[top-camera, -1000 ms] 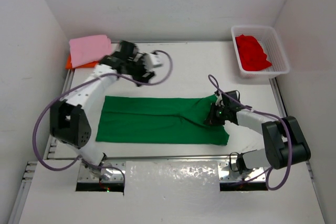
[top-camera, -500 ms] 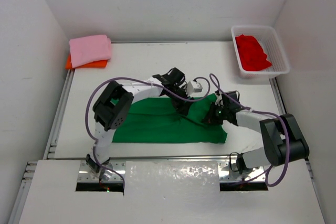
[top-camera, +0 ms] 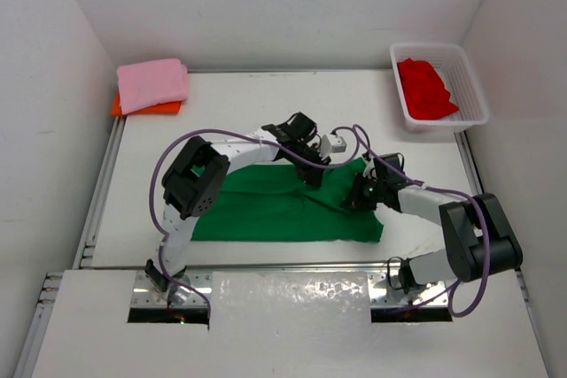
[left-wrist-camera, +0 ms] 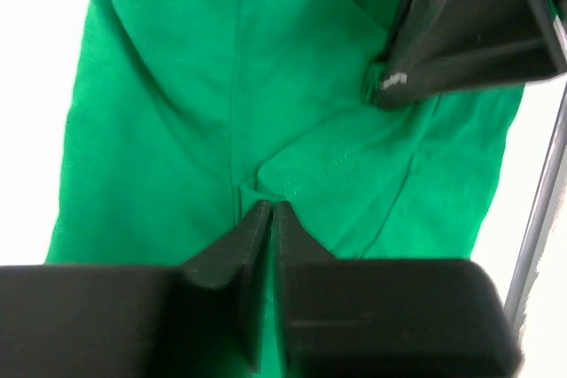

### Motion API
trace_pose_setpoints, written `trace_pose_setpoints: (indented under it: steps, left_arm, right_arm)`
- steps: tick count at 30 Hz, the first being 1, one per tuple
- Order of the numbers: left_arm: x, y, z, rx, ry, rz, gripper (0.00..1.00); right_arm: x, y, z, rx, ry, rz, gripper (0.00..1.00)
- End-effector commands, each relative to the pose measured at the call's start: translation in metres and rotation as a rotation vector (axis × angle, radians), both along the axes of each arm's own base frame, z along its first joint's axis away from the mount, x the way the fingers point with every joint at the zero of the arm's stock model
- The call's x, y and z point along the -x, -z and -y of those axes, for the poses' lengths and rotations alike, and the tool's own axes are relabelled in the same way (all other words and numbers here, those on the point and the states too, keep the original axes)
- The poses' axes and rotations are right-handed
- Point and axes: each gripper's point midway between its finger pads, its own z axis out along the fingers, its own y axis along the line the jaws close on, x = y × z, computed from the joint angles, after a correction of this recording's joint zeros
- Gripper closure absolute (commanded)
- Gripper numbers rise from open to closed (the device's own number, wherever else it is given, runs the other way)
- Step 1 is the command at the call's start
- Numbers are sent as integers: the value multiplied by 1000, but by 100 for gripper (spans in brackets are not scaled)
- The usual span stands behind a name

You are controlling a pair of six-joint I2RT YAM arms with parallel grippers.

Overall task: Fold and stack the t-shirts
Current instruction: Fold the other side of the tshirt into a rectangle

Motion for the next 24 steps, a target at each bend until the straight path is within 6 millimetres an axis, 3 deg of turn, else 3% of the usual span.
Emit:
trace_pose_setpoints:
  steps: [1,10,11,12,16,20,24]
  left_arm:
    - [11,-4,2,12,56,-21,99]
    - [3,-23,7,55,56,32,100]
    - [2,-23,8,57,58,38,89]
    - [-1,-21,10,51,45,53,69]
    - [0,-13,15,55,82,98,56]
    - [-5,7,12,-6,71,152,55]
    - [4,12,14,8,90,107,68]
  right_arm:
    - [-1,-2,11,75,-9,14,100]
    - [-1,-14,15,99,-59,73,100]
    - [1,-12,14,99,-62,66,100]
    - [0,-13,14,95,-61,70,100]
    - [0,-12,11,75,-53,72,100]
    - [0,-12,10,70,-51,73,100]
    - [-1,-13,11,73,-48,77,100]
